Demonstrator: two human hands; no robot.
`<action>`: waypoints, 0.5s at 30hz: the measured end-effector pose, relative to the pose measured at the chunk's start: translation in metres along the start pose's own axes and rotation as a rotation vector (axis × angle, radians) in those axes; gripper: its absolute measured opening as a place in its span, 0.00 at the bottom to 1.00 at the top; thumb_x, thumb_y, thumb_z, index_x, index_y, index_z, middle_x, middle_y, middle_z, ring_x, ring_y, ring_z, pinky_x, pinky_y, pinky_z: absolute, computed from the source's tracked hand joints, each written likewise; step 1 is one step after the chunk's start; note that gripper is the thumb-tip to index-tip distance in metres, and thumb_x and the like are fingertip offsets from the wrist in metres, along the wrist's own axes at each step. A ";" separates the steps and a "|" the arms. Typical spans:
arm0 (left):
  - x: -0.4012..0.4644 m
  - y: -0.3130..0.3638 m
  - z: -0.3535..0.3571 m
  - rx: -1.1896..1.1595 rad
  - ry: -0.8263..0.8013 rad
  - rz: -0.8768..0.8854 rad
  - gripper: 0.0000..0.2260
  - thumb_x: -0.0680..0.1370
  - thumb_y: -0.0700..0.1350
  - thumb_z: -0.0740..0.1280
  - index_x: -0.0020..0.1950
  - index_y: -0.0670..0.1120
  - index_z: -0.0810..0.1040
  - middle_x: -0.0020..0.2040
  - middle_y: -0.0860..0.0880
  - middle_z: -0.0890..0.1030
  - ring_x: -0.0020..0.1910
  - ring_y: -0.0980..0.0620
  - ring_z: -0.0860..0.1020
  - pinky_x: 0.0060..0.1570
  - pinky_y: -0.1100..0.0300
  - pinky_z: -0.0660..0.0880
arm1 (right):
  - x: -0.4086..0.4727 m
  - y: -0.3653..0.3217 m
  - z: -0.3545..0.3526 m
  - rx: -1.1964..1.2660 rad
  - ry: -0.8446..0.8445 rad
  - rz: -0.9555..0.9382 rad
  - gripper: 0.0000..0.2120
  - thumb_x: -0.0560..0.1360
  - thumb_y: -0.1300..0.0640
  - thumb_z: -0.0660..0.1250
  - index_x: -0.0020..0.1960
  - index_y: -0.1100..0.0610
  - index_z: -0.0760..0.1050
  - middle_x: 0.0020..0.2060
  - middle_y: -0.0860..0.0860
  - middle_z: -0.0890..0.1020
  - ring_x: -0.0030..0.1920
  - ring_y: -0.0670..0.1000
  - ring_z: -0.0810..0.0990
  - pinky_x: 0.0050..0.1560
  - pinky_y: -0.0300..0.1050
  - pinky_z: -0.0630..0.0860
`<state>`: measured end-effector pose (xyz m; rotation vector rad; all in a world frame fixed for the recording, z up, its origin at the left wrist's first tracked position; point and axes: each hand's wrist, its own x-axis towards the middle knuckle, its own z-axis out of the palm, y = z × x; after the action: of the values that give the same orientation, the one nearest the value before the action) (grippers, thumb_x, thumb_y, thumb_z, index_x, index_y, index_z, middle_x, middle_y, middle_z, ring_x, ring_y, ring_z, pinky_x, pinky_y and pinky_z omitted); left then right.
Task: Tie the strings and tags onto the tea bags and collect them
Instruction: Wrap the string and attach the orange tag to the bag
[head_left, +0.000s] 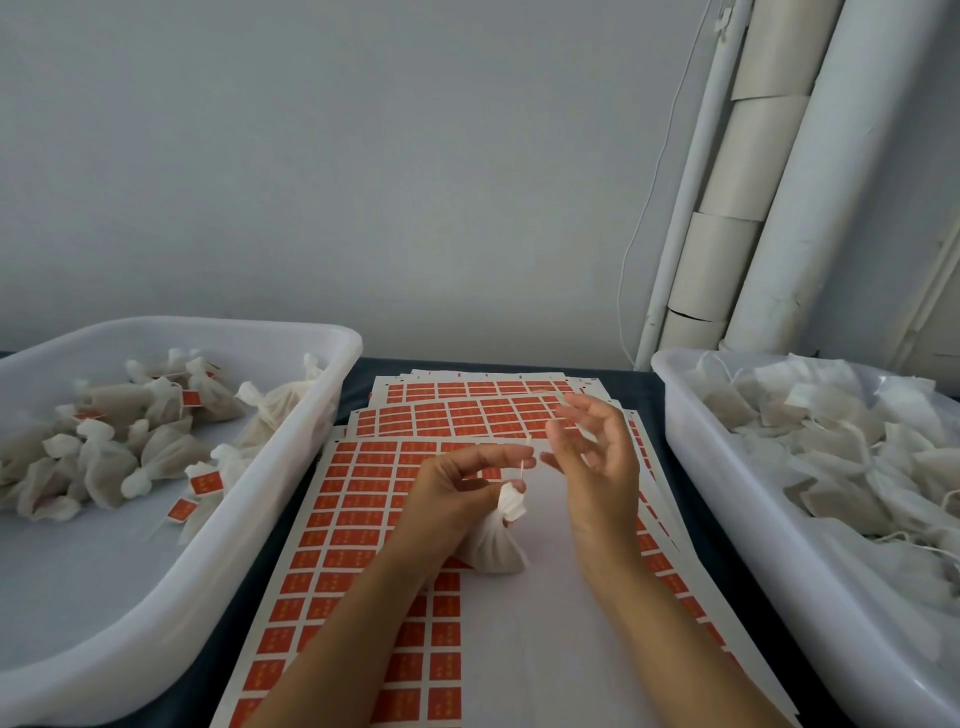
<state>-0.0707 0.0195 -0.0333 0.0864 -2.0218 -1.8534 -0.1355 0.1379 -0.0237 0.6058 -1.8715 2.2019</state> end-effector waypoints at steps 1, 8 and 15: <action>0.000 0.000 0.000 0.004 0.007 -0.004 0.22 0.75 0.29 0.64 0.44 0.57 0.84 0.50 0.60 0.83 0.54 0.60 0.79 0.46 0.70 0.76 | 0.000 -0.001 -0.001 0.000 0.014 0.005 0.07 0.73 0.50 0.67 0.51 0.44 0.74 0.53 0.42 0.80 0.53 0.48 0.80 0.51 0.45 0.79; -0.001 0.000 0.000 -0.004 0.083 -0.003 0.25 0.74 0.29 0.64 0.41 0.62 0.83 0.46 0.66 0.82 0.48 0.60 0.80 0.37 0.72 0.76 | -0.002 -0.002 -0.005 0.107 -0.081 0.112 0.03 0.72 0.54 0.69 0.45 0.51 0.79 0.40 0.43 0.84 0.41 0.49 0.83 0.40 0.37 0.80; -0.001 -0.002 -0.001 0.011 0.087 0.039 0.26 0.74 0.28 0.65 0.47 0.63 0.81 0.48 0.64 0.83 0.27 0.58 0.72 0.30 0.68 0.74 | -0.005 0.005 0.000 -0.096 -0.146 0.023 0.03 0.71 0.55 0.70 0.43 0.48 0.78 0.37 0.39 0.83 0.39 0.44 0.83 0.35 0.32 0.77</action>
<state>-0.0698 0.0190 -0.0355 0.1271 -1.9612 -1.7840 -0.1330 0.1377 -0.0298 0.7488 -2.0512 2.1189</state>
